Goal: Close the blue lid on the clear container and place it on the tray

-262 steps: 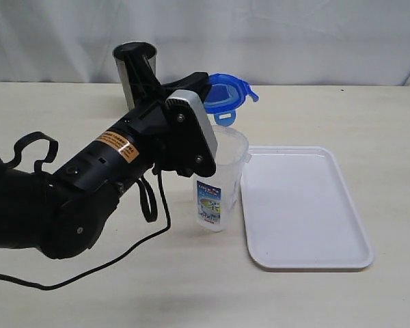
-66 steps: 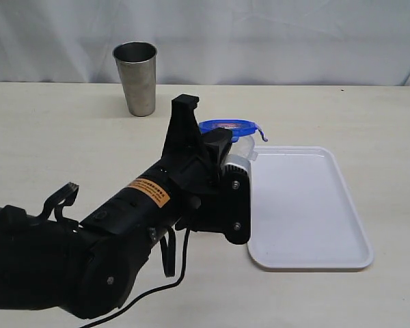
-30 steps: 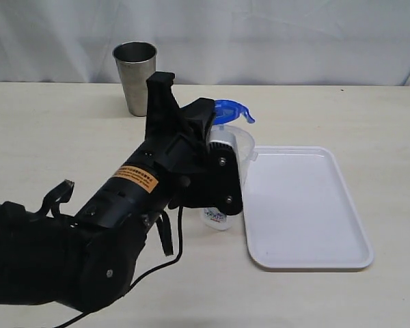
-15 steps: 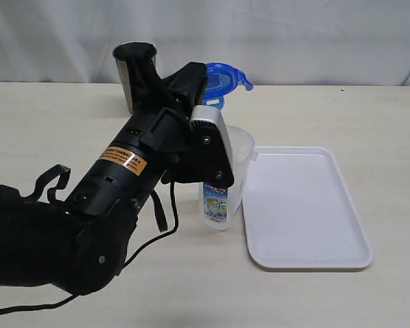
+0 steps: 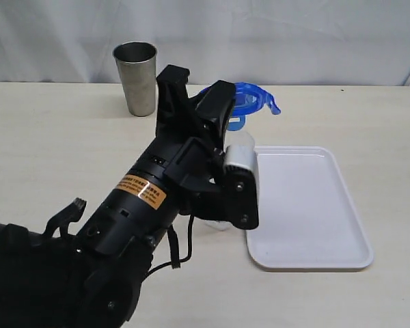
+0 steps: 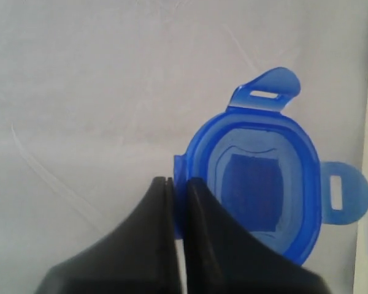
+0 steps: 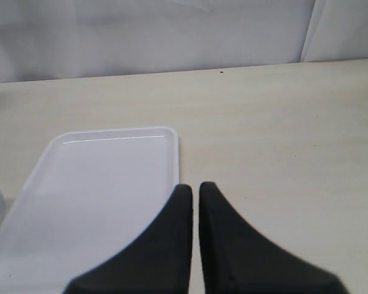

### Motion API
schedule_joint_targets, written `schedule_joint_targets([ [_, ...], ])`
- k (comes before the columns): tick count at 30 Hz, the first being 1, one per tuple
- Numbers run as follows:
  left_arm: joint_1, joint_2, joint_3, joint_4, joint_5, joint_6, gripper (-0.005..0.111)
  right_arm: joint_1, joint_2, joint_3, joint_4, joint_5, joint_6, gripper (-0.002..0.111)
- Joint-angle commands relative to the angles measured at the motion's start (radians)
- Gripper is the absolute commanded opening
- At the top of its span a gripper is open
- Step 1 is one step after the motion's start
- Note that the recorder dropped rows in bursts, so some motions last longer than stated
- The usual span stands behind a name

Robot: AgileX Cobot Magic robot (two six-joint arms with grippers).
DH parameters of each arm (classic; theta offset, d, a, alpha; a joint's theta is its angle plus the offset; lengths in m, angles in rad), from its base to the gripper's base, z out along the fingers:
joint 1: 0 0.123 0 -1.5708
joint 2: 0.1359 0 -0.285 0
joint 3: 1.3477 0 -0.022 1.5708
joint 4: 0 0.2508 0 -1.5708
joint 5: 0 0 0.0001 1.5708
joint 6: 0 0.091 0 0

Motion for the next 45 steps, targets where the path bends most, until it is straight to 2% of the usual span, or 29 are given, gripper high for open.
schedule_joint_targets([
  [1,-0.003,-0.004,0.023,0.041,-0.016,0.003,0.000,0.001,-0.004,0.002,-0.001,-0.003,-0.001,0.004],
  [5,0.092,-0.004,0.022,0.077,-0.016,-0.112,0.000,0.001,-0.004,0.002,-0.001,-0.003,-0.001,0.004],
  [10,0.119,-0.004,0.019,0.102,-0.016,-0.230,0.000,0.001,-0.004,0.002,-0.001,-0.003,-0.001,0.004],
  [16,0.160,-0.004,0.019,0.105,-0.016,-0.238,0.000,0.001,-0.004,0.002,-0.001,-0.003,-0.001,0.004],
  [22,0.108,-0.004,0.034,0.093,-0.016,-0.126,0.000,0.001,-0.004,0.002,-0.001,-0.003,-0.001,0.004],
  [26,0.087,-0.004,0.037,0.099,-0.016,-0.116,0.000,0.001,-0.004,0.002,-0.001,-0.003,-0.001,0.004],
  [36,0.105,-0.004,0.033,0.127,-0.016,-0.165,0.000,0.001,-0.004,0.002,-0.001,-0.003,-0.001,0.004],
  [45,0.184,-0.004,-0.012,0.129,-0.016,-0.210,0.000,0.001,-0.004,0.002,-0.001,-0.003,-0.001,0.004],
])
